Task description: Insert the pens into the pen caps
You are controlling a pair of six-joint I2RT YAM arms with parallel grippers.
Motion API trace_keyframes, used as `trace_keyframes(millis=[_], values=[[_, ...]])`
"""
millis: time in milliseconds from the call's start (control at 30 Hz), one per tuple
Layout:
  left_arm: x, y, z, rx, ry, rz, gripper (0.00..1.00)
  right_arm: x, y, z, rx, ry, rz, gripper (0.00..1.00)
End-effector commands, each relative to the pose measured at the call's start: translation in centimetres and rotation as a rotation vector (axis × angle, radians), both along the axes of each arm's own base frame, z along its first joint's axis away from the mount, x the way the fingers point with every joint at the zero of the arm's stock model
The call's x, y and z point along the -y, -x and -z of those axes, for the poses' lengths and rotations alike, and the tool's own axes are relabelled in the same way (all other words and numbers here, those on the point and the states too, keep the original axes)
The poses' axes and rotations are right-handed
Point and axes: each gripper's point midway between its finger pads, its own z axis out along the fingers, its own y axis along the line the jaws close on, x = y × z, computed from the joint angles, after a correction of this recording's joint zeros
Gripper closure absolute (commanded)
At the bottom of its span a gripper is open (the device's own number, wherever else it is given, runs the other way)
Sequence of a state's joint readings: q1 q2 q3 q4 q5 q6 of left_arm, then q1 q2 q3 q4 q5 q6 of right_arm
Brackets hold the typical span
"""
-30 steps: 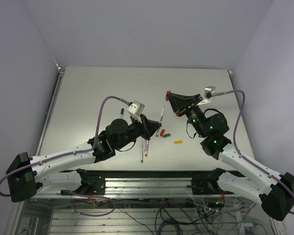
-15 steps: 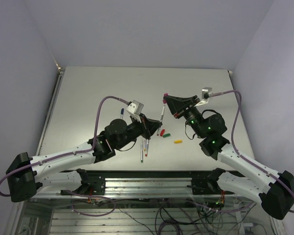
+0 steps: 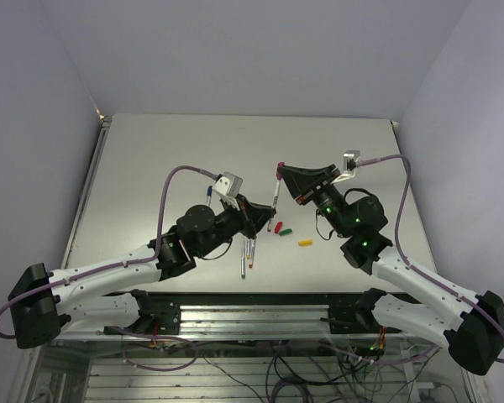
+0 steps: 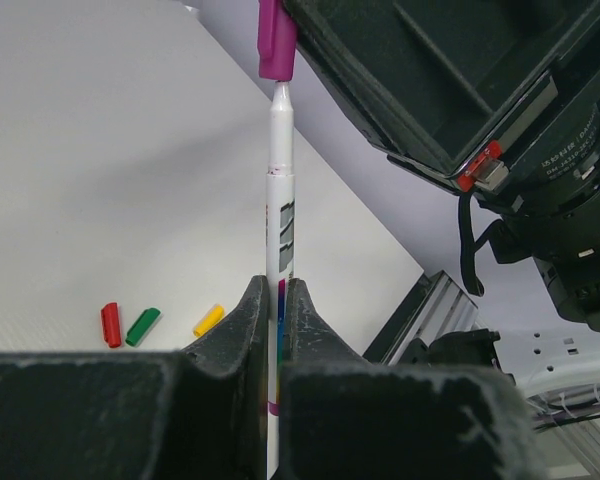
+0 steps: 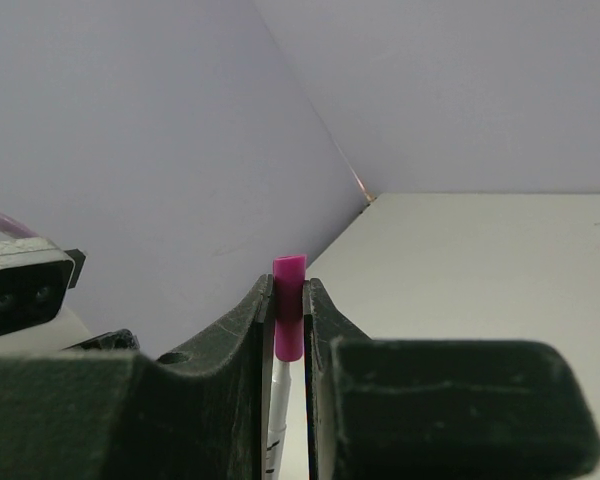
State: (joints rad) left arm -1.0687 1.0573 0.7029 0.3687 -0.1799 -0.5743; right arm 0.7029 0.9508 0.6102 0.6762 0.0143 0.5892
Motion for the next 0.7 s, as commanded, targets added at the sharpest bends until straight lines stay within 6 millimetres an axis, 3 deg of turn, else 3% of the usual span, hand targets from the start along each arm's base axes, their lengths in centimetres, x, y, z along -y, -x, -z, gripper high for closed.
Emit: trace_keyframes(millis=[0,333,667], values=[[-0.4,0.0,-1.1,0.02,0.038,-0.018,0.93,-0.3,0.4,0.2,0.0,-0.01,-0.018,1.0],[-1.0,-0.3,-1.3,0.028,0.045,-0.045,0.93,-1.0,0.8,0.7,-0.029,-0.001,-0.044,1.0],[-1.9,-0.4,-2.5,0.063,0.1,-0.077,0.93,-2.4,1.5,2.6,-0.088,0.031,-0.119,1.0]])
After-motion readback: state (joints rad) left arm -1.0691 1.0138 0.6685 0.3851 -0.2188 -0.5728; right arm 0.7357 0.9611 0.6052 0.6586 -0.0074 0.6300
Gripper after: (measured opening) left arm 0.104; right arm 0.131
